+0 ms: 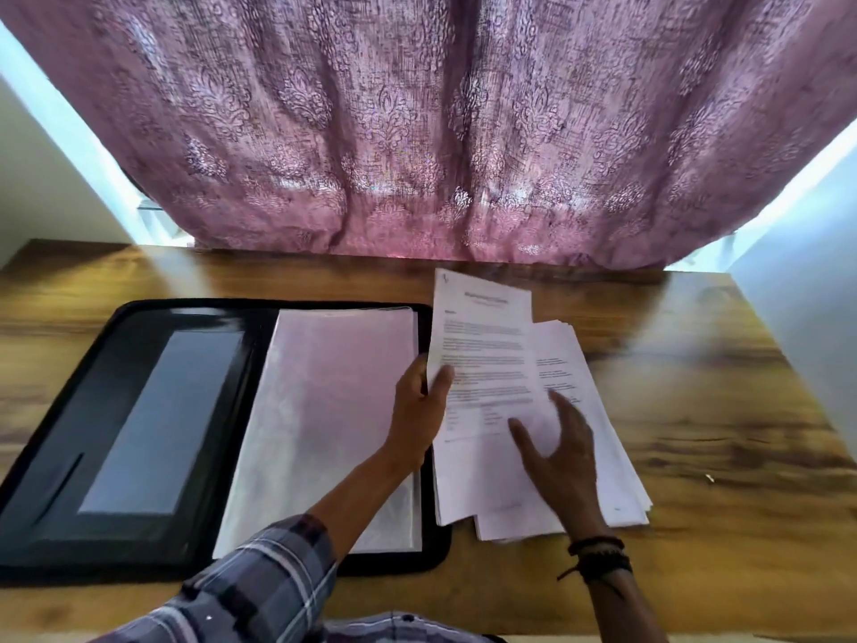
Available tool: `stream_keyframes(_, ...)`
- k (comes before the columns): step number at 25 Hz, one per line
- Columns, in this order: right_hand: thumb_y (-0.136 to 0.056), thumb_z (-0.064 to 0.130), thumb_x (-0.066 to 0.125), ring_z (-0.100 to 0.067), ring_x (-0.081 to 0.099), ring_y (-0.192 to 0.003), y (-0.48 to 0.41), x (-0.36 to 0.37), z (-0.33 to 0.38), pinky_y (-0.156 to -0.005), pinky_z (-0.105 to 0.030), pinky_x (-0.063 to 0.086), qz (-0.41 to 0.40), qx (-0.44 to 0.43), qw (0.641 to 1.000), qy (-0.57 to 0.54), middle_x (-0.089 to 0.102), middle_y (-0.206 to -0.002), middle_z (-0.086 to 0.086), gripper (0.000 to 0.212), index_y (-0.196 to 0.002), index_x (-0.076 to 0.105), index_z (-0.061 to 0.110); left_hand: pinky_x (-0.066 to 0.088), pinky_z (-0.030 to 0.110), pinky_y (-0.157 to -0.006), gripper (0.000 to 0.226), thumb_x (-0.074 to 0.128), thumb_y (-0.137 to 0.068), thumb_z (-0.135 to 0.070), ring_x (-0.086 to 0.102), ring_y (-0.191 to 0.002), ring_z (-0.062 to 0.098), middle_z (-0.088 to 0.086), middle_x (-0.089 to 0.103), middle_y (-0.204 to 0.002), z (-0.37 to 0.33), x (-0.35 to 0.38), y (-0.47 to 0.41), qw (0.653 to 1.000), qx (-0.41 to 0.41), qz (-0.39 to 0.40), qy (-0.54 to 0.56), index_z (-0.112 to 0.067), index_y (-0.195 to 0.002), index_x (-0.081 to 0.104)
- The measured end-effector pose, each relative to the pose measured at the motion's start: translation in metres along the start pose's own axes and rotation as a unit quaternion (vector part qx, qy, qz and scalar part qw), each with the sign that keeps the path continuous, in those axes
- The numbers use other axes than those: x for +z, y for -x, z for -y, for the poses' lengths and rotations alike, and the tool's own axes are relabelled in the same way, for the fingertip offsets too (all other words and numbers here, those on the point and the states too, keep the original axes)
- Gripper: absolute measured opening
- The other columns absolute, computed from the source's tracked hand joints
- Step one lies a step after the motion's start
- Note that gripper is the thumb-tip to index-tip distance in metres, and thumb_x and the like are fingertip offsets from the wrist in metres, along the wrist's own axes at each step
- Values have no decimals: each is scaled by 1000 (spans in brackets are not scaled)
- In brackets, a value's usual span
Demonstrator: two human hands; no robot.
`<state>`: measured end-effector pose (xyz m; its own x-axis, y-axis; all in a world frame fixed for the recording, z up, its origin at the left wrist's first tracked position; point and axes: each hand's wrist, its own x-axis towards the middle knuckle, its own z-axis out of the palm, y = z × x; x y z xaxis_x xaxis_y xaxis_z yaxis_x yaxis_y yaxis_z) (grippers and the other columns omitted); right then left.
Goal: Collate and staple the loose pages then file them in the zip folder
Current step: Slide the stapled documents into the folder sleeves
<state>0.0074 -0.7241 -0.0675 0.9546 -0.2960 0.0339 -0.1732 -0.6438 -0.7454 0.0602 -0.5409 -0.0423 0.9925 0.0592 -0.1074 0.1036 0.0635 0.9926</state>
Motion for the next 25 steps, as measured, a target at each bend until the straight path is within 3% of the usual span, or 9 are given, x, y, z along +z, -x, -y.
stream_keyframes(2, -77, 44, 78, -21, 39, -139, -23, -17, 1, -114, -39, 34, 4, 48, 997, -67, 43, -151, -4, 87, -148, 36, 17, 57, 34, -86, 27, 53, -98, -17, 68, -105, 18, 2, 69, -117, -18, -7, -3, 999, 43, 10, 13, -10, -124, 58)
stream_keyframes(4, -71, 51, 82, -17, 46, -134, -44, -31, 6, -110, -38, 39, 72, 78, 976, -189, 47, -148, 1, 95, -148, 36, 21, 58, 37, -85, 26, 52, -99, -16, 68, -105, 21, 5, 69, -117, -34, -16, -7, 997, 66, 21, 24, -9, -124, 56)
stream_keyframes(7, -67, 56, 82, -22, 65, -114, -61, -40, 25, -95, -45, 54, 198, 50, 933, -298, 68, -125, 1, 79, -133, 55, 22, 57, 32, -81, 26, 50, -99, -13, 68, -103, 21, 4, 70, -116, -54, -29, -10, 995, 84, 32, 45, -9, -124, 56)
stream_keyframes(10, -83, 34, 76, -23, 71, -102, -58, -27, 53, -86, -44, 59, 208, 10, 929, -307, 72, -116, -2, 44, -122, 64, 17, 57, 30, -79, 23, 49, -100, -15, 69, -101, 20, 1, 71, -114, -64, -43, -9, 994, 87, 32, 48, -16, -122, 57)
stream_keyframes(13, -89, 17, 70, -22, 73, -94, -48, -2, 78, -80, -40, 61, 168, -10, 937, -307, 75, -109, -2, 26, -115, 67, 14, 58, 27, -75, 23, 48, -101, -20, 68, -100, 17, -4, 69, -113, -62, -56, -6, 994, 110, 5, -9, -24, -122, 55)
stream_keyframes(17, -91, 12, 67, -21, 71, -102, -48, 25, 105, -87, -42, 59, 244, -9, 919, -309, 74, -113, -1, 28, -119, 66, 15, 57, 22, -73, 24, 44, -103, -19, 68, -101, 11, -8, 68, -112, -60, -88, -12, 988, 140, -58, -31, -25, -124, 53)
stream_keyframes(21, -89, 5, 67, -25, 68, -111, -67, 38, 126, -92, -41, 56, 336, -14, 884, -325, 70, -121, -4, 38, -126, 62, 14, 58, 27, -81, 19, 50, -100, -16, 69, -97, 6, -11, 70, -107, -67, -137, -32, 992, 101, -27, -63, -25, -114, 60)
stream_keyframes(23, -89, 1, 66, -25, 67, -112, -78, 51, 140, -92, -38, 56, 330, -35, 885, -327, 70, -122, -6, 40, -127, 61, 10, 57, 25, -80, 15, 52, -99, -21, 69, -93, 4, -10, 70, -105, -66, -161, -49, 993, 75, -20, -88, -25, -111, 61)
stream_keyframes(25, -88, -1, 66, -22, 69, -107, -89, 64, 155, -90, -38, 57, 272, -37, 902, -332, 72, -116, -5, 37, -123, 63, 8, 54, 28, -79, 17, 50, -100, -28, 67, -90, 10, -5, 68, -101, -60, -182, -67, 984, 80, -100, -124, -19, -109, 62)
